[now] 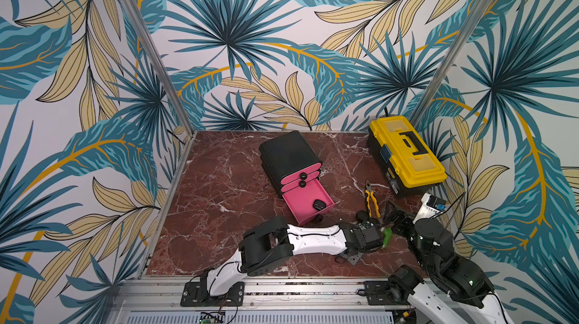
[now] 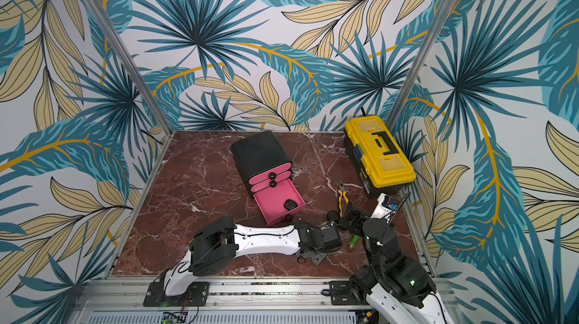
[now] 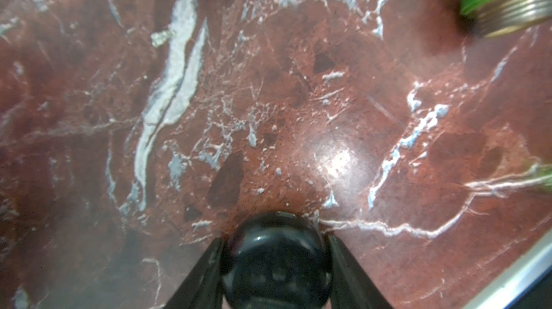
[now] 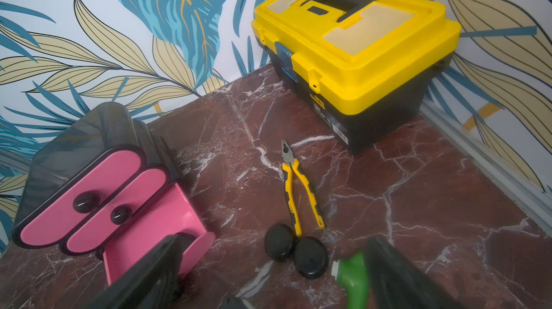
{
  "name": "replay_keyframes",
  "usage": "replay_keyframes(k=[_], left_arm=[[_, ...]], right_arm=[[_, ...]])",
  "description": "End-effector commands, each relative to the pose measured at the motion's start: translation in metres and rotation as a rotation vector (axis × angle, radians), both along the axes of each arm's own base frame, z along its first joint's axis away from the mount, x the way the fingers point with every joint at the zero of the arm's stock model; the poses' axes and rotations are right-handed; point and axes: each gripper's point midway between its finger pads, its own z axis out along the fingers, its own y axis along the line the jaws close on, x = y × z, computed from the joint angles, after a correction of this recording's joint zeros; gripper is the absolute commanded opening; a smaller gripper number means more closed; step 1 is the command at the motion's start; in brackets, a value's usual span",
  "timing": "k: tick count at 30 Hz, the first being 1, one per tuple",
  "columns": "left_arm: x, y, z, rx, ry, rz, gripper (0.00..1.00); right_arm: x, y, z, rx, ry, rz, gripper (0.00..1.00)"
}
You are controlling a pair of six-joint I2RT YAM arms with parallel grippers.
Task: Put the bluetooth earphones in the drawer according to color
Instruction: Pick up the Bluetooth earphone from the center of the board, then place the bluetooth earphone in the drawer.
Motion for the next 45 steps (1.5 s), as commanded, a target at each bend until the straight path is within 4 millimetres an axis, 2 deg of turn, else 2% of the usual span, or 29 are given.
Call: replay_keyframes(k=[1,5,9,17,24,30,38,45], left_arm=[[0.008,0.002,0.031,-0.032,-0.053,0.014,0.40],[0.018,0.015,0.057,-0.062,-0.103,0.037,0.40],[0.034,0.037,0.081,-0.086,-0.139,0.081,0.40],[0.078,0.089,0.097,-0.069,-0.179,0.184,0.40],[0.109,0.126,0.093,-0.031,-0.191,0.254,0.41],[0.125,0.149,0.082,0.001,-0.189,0.305,0.41],[0.134,0.169,0.066,0.023,-0.165,0.349,0.44],[0.134,0.174,0.052,0.044,-0.135,0.363,0.48]], right_arm=[[-0.002,-0.003,-0.011,-0.009,0.027,-0.016,0.99],[-0.002,-0.002,-0.014,-0.007,0.036,-0.012,0.99],[-0.002,-0.001,-0.018,-0.004,0.045,-0.010,1.00],[0.002,0.005,-0.031,-0.009,0.095,-0.001,0.99],[0.007,0.012,-0.045,-0.033,0.166,0.017,0.99],[0.011,0.020,-0.059,-0.041,0.232,0.037,1.00],[0.016,0.032,-0.076,-0.054,0.316,0.075,1.00],[0.022,0.046,-0.096,-0.061,0.410,0.111,1.00]])
